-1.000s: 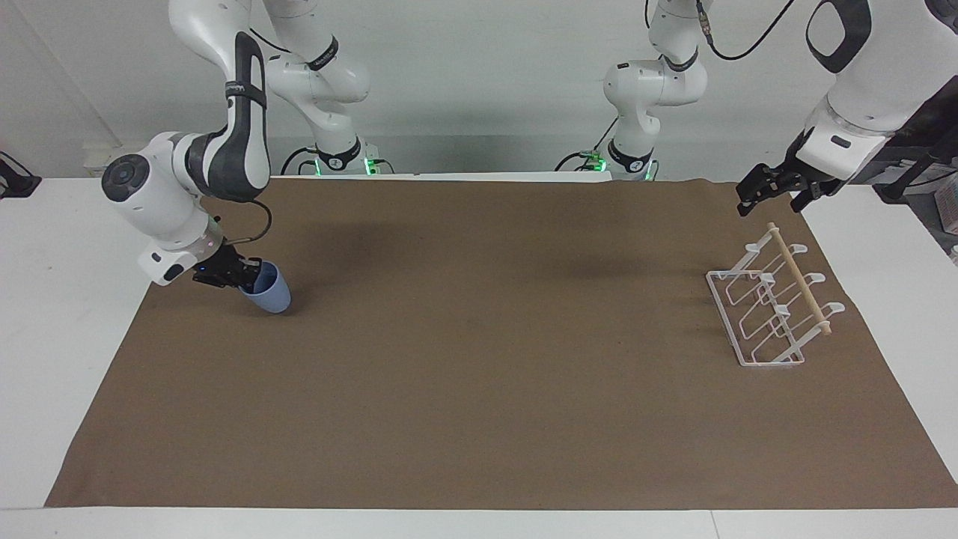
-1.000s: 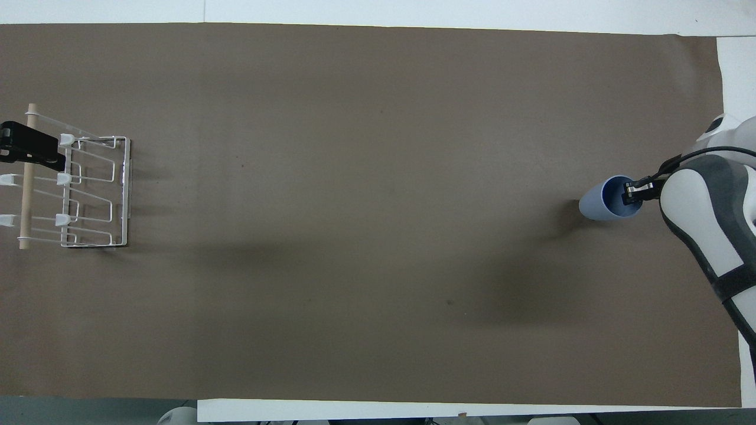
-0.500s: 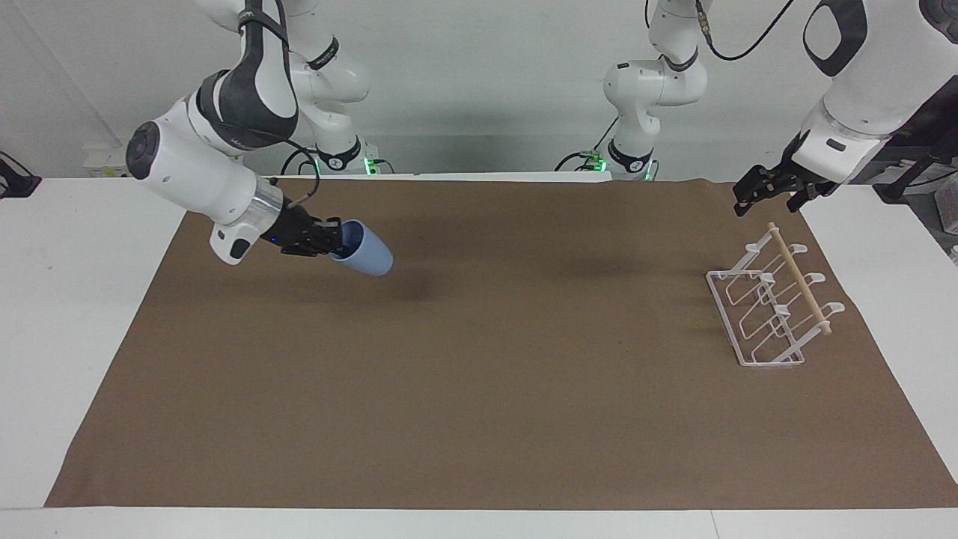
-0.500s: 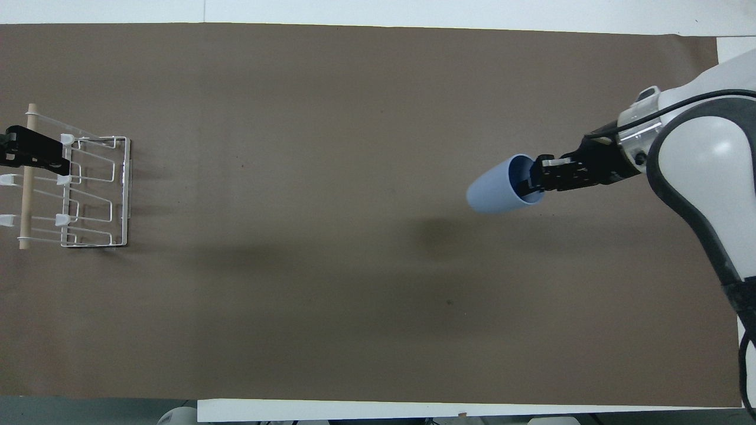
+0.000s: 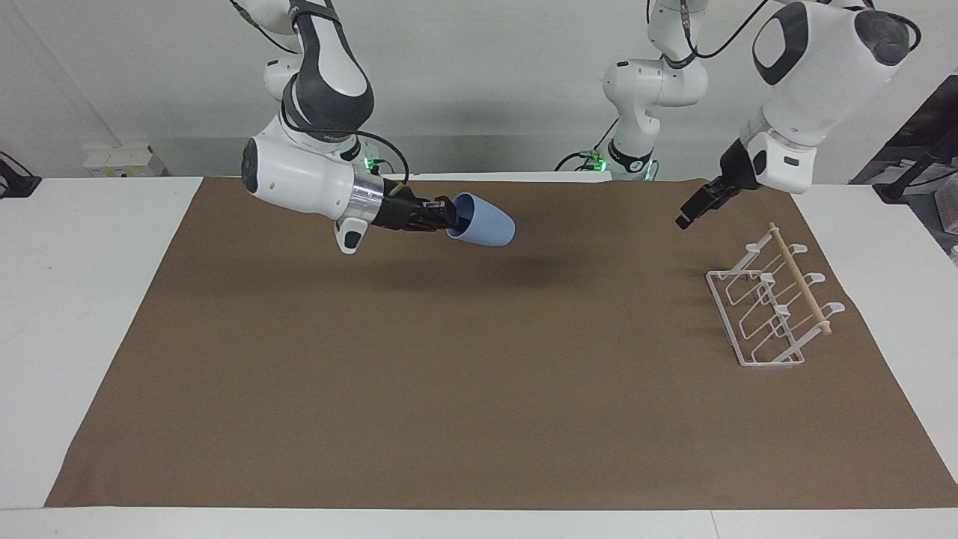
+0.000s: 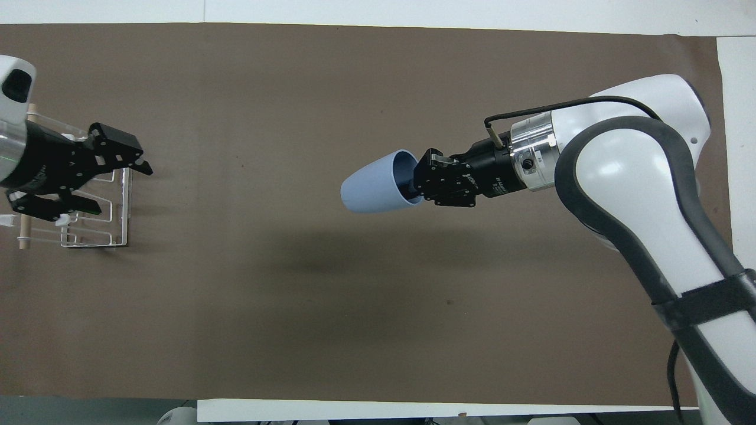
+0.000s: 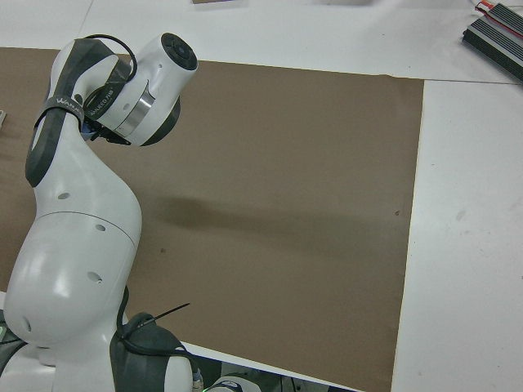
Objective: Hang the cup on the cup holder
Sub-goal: 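Grasp the cup base with the left gripper while the right gripper holds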
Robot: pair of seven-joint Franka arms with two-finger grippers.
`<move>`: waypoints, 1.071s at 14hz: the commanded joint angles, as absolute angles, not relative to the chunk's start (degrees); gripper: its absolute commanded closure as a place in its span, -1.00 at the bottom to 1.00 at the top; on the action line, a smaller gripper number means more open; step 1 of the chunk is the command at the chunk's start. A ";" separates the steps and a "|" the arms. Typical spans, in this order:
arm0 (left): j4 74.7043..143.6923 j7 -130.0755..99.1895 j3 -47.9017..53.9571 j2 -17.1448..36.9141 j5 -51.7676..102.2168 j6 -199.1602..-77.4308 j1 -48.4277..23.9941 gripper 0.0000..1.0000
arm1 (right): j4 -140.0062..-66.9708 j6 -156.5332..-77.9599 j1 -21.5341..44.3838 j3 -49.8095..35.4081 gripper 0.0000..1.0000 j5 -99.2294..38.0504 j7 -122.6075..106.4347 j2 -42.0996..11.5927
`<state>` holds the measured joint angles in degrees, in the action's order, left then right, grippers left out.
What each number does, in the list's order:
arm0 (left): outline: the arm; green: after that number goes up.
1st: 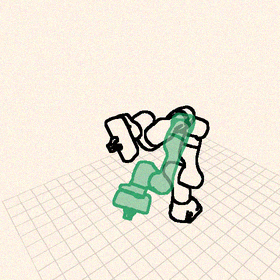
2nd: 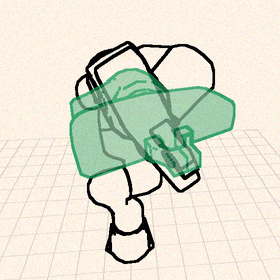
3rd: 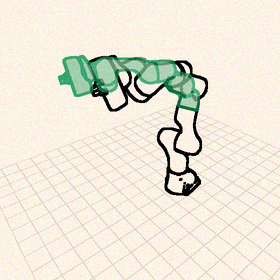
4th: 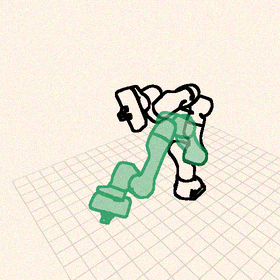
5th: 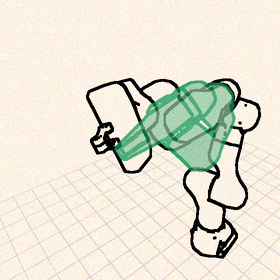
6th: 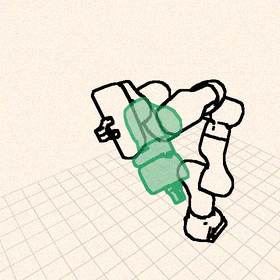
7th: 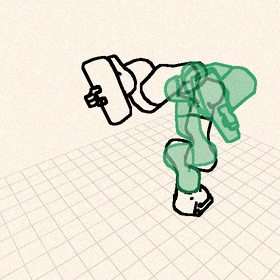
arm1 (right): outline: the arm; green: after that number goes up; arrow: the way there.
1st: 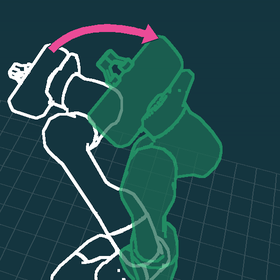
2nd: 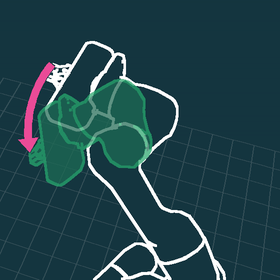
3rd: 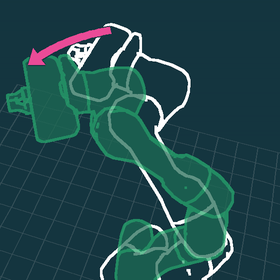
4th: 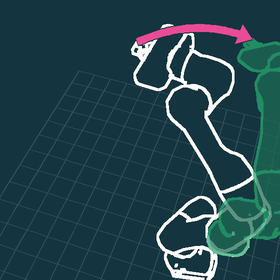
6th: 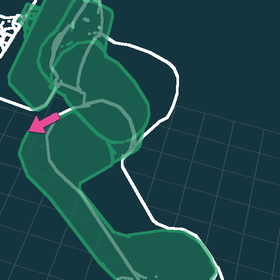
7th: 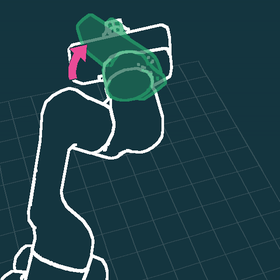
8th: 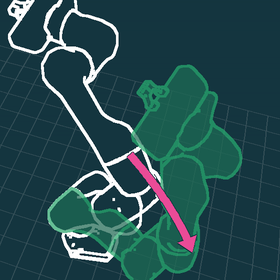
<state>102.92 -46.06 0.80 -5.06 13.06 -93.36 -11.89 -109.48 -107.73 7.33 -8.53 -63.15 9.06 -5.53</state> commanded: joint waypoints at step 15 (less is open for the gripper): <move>106.70 -106.94 0.35 -2.20 28.92 -121.96 -27.76 -1.00 | -112.06 -123.12 17.22 -8.53 1.00 -83.14 14.85 -8.88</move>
<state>105.71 -102.54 1.00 -2.84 28.02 -116.43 -25.14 -111.34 -120.83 15.82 -8.42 -81.82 14.20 -9.52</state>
